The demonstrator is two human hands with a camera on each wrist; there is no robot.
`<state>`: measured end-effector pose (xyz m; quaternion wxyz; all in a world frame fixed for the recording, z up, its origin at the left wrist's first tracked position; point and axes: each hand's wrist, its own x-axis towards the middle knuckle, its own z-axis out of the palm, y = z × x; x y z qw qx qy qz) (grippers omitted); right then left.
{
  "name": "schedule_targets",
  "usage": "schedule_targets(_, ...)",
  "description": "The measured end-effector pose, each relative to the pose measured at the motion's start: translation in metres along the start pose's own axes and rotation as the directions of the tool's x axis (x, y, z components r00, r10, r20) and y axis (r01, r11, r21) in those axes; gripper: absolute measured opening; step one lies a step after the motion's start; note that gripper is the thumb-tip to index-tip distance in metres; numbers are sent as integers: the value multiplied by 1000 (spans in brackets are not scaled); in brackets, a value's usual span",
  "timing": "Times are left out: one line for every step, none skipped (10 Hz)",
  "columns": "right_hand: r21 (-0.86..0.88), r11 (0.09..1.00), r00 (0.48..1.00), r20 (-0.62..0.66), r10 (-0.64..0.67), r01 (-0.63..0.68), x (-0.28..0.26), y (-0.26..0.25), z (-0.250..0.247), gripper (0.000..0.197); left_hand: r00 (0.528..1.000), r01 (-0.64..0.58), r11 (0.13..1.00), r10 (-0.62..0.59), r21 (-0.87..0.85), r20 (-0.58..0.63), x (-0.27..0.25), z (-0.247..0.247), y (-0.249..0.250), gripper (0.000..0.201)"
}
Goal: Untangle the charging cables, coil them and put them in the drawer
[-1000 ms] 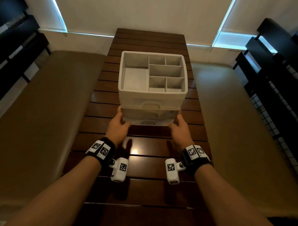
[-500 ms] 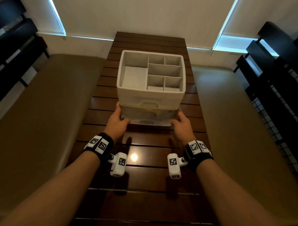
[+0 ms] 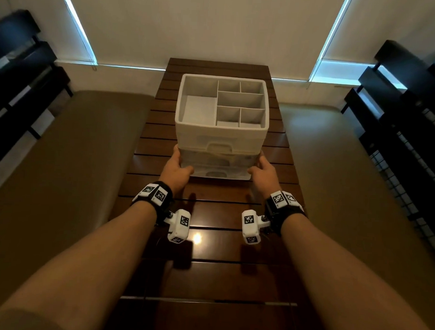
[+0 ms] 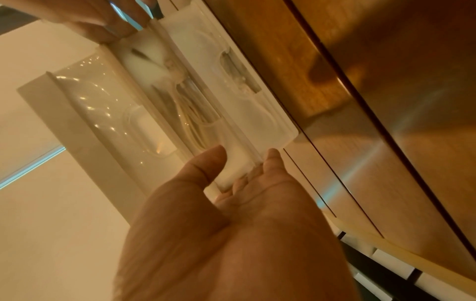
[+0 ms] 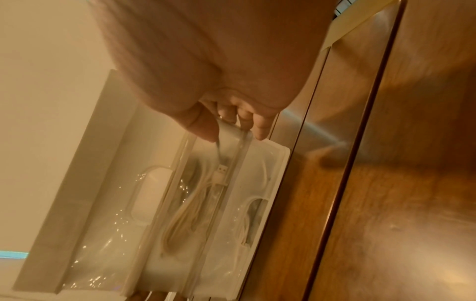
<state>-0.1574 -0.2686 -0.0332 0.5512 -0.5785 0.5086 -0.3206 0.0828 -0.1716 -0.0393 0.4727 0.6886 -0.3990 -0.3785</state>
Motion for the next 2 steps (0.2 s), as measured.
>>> schedule_targets(26,1000,999,36,-8,7,1,3,-3,72,999,-15,999,17,-39,30,1,-3,-2,82)
schedule_targets(45,999,1000,25,18,-19,2,11,-11,71,995,87,993,-92,-82,-50,-6,-9,-5,83)
